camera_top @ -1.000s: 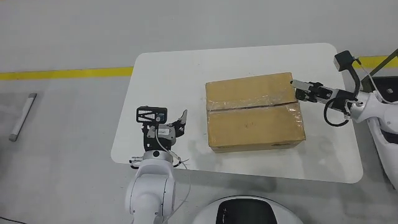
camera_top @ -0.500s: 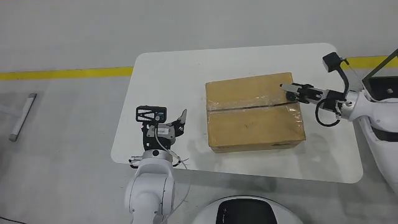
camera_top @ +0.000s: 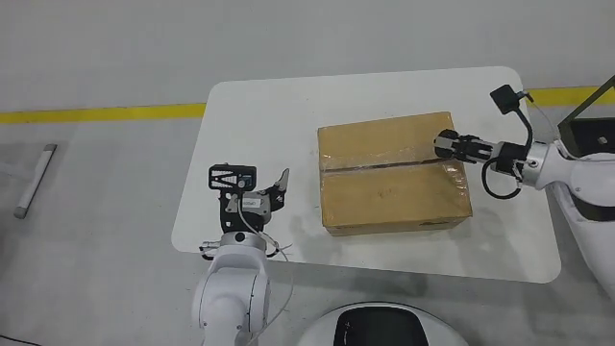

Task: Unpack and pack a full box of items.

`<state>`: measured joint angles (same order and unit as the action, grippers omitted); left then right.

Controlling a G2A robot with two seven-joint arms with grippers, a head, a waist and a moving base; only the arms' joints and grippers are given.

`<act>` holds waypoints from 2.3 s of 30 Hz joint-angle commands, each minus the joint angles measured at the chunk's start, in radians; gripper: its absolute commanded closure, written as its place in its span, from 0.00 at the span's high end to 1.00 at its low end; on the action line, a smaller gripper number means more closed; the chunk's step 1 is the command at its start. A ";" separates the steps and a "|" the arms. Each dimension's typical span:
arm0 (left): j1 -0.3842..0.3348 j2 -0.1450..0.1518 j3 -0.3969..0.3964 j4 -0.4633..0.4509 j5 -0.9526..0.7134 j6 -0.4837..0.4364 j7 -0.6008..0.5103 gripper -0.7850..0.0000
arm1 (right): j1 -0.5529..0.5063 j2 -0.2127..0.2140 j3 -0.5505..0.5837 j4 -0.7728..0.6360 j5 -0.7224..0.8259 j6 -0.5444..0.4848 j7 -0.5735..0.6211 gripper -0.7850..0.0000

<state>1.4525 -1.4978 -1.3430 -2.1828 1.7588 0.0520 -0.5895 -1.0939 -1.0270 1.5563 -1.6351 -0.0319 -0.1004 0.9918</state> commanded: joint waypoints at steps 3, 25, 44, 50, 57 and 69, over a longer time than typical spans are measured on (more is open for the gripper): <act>-0.021 -0.001 0.020 0.008 -0.004 -0.002 0.006 0.81 | -0.026 0.008 0.025 -0.040 -0.032 0.002 -0.004 0.00; -0.109 -0.011 0.161 0.068 0.015 -0.012 0.005 1.00 | -0.088 0.032 0.109 -0.093 -0.017 0.014 -0.047 0.29; -0.108 -0.011 0.161 0.064 0.017 -0.010 0.001 1.00 | 0.154 0.037 -0.101 0.091 -0.100 -0.013 0.105 0.42; -0.108 -0.011 0.161 0.064 0.017 -0.010 0.001 1.00 | 0.173 0.040 -0.124 0.110 -0.087 -0.023 0.144 0.42; -0.108 -0.011 0.161 0.064 0.017 -0.010 0.001 1.00 | 0.161 0.043 -0.112 0.114 0.065 -0.043 0.188 0.40; -0.108 -0.011 0.161 0.064 0.017 -0.010 0.001 1.00 | 0.164 0.050 -0.143 0.114 0.089 -0.047 0.206 0.18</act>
<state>1.3443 -1.5091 -1.1820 -2.1191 1.7760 0.0420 -0.5886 -0.9306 -0.9769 1.4184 -1.5208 0.0531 -0.1465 1.2016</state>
